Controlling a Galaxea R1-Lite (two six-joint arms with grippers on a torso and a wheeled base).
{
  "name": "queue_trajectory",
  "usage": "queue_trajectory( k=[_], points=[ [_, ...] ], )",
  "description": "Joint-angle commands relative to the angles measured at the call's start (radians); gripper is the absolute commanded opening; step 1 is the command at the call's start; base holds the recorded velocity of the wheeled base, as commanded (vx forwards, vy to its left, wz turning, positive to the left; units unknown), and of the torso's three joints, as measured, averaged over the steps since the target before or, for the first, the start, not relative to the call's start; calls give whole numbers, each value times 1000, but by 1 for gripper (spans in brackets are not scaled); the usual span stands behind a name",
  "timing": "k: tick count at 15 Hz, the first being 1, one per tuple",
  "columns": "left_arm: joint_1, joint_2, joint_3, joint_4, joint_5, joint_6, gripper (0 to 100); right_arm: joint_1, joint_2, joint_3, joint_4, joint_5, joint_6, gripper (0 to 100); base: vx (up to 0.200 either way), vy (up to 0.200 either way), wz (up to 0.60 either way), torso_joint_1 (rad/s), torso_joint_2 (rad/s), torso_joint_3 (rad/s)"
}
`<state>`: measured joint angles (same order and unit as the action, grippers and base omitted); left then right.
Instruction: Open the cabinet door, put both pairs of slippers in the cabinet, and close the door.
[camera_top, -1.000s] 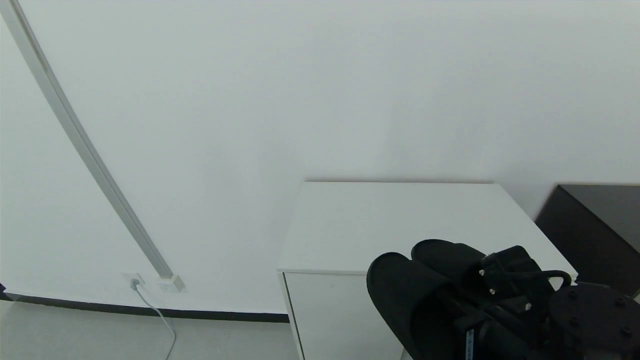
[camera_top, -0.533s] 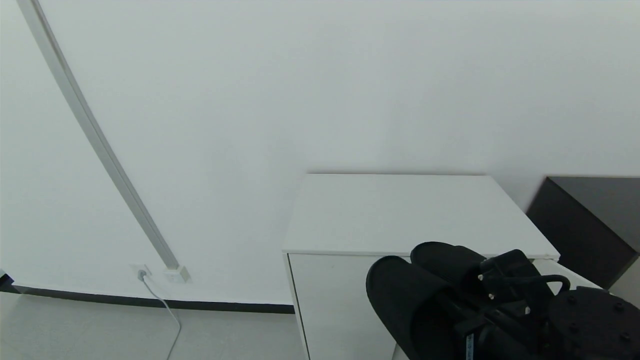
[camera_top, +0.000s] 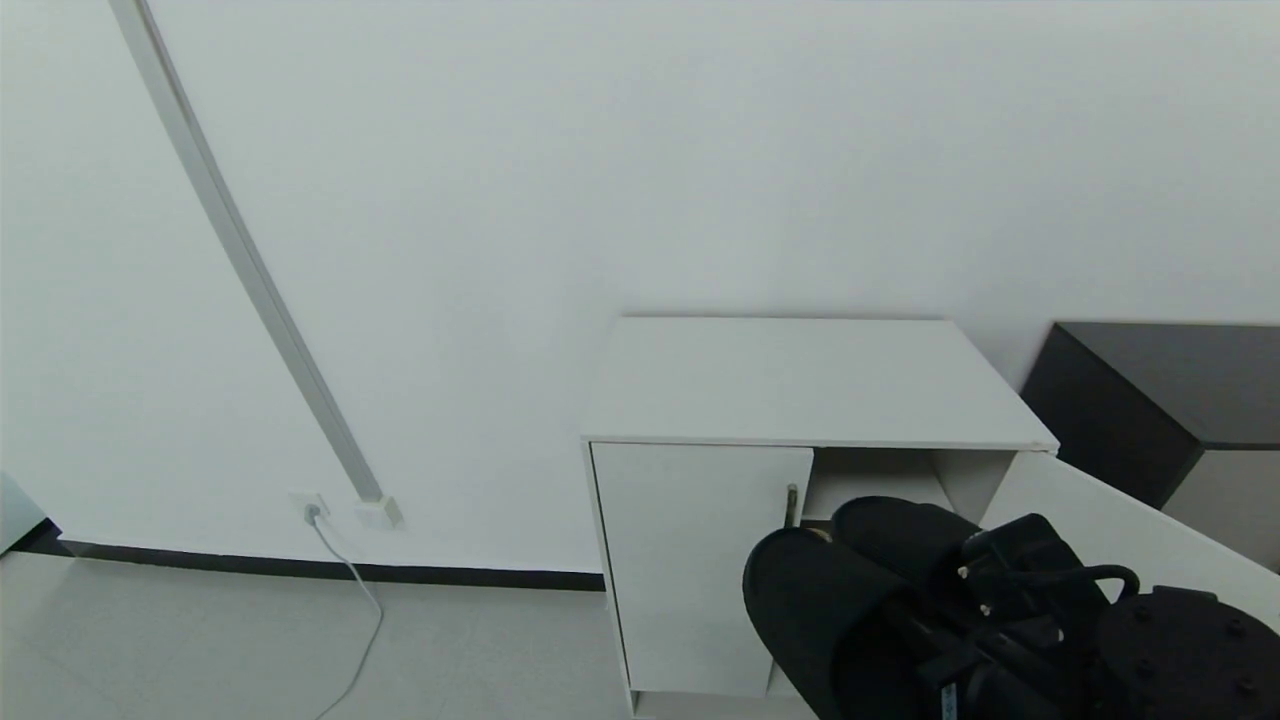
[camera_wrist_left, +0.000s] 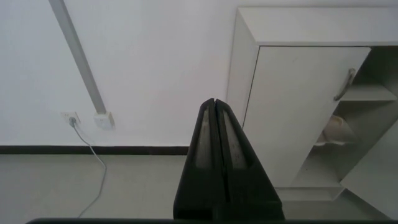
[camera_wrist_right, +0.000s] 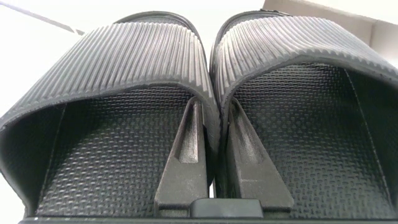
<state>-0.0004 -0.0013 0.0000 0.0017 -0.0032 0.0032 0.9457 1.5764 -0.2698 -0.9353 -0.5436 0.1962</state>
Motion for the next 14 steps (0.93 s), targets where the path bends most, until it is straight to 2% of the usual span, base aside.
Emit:
queue_trajectory(
  k=[1, 11, 14],
  points=[
    [0, 1, 0, 0, 0, 0, 0, 1, 14, 0, 0, -1, 0, 0, 0, 0, 0, 0, 0, 0],
    [0, 1, 0, 0, 2, -2, 0, 4, 13, 9, 0, -1, -1, 0, 0, 0, 0, 0, 0, 0],
    [0, 1, 0, 0, 2, -2, 0, 4, 13, 9, 0, -1, -1, 0, 0, -200, 0, 2, -1, 7]
  ],
)
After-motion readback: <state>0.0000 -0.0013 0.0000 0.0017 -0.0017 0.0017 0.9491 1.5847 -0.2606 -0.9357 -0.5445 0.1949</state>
